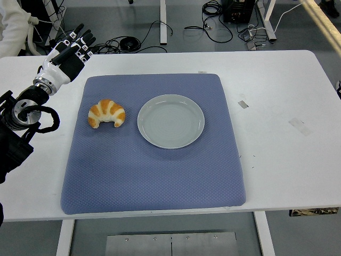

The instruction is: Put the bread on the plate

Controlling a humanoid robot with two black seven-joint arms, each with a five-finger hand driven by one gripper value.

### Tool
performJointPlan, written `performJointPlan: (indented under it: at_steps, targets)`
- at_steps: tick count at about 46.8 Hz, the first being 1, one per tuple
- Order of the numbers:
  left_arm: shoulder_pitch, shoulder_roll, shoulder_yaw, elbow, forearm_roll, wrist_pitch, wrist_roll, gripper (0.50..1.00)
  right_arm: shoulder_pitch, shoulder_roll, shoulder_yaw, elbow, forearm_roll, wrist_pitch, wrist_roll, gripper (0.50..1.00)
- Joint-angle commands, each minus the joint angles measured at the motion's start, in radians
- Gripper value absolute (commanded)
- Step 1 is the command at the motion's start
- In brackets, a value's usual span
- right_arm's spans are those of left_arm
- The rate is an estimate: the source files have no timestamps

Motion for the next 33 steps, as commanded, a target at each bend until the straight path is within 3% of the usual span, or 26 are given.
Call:
performJointPlan:
  at_steps: [1,33]
  targets:
    - [0.0,0.003,0.001,0.0,0.001,0.0,0.0,0.981,0.0,0.0,0.0,0.0,0.001,0.0,0.0,1.0]
    - [0.013,0.014,-0.005,-0.001,0.003,0.002,-0.003,0.983,0.0,0.0,0.0,0.0,-0.001,0.0,0.0,1.0]
